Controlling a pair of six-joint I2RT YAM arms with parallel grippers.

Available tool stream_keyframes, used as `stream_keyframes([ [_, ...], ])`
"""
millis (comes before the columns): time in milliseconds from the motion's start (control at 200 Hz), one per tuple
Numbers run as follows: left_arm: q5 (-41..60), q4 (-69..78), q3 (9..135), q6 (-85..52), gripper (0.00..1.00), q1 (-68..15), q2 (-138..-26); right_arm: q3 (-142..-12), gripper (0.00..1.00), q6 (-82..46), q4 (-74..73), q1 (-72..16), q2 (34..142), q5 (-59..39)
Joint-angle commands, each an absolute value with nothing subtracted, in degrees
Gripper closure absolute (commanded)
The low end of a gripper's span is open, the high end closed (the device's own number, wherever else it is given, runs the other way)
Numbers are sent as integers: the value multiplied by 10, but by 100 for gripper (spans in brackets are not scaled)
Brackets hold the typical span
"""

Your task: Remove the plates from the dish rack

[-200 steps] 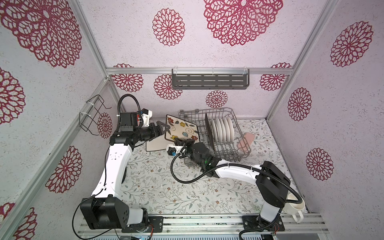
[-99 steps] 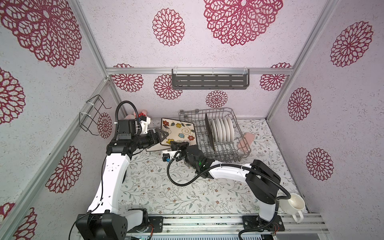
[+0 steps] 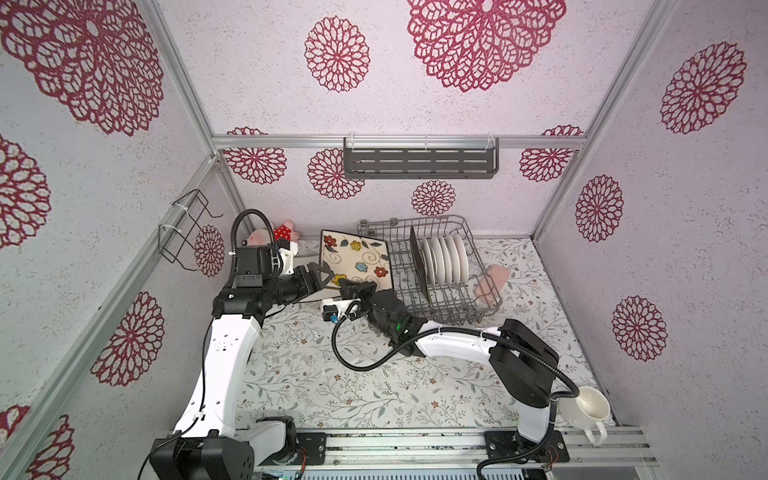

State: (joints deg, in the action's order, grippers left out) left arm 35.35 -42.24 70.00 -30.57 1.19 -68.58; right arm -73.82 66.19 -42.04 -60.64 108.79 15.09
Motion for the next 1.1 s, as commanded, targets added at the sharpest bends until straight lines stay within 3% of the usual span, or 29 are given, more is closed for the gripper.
stream_keyframes([
  [0, 353, -408, 687, -315, 25, 14, -680, -788, 100, 711, -569, -616, 1063, 164],
  [135, 353, -406, 686, -315, 29, 15, -676, -792, 100, 719, -571, -620, 1066, 163],
  [365, 353, -394, 680, -327, 60, 15, -670, -796, 100, 725, -577, -624, 1071, 164],
  [580, 352, -388, 668, -331, 73, 15, -668, -801, 100, 726, -579, -625, 1078, 165],
  [1016, 329, -328, 636, -354, 85, 26, -655, -802, 100, 726, -591, -627, 1086, 162],
  [1096, 335, -297, 622, -366, 77, 27, -648, -800, 100, 726, -592, -627, 1087, 163],
])
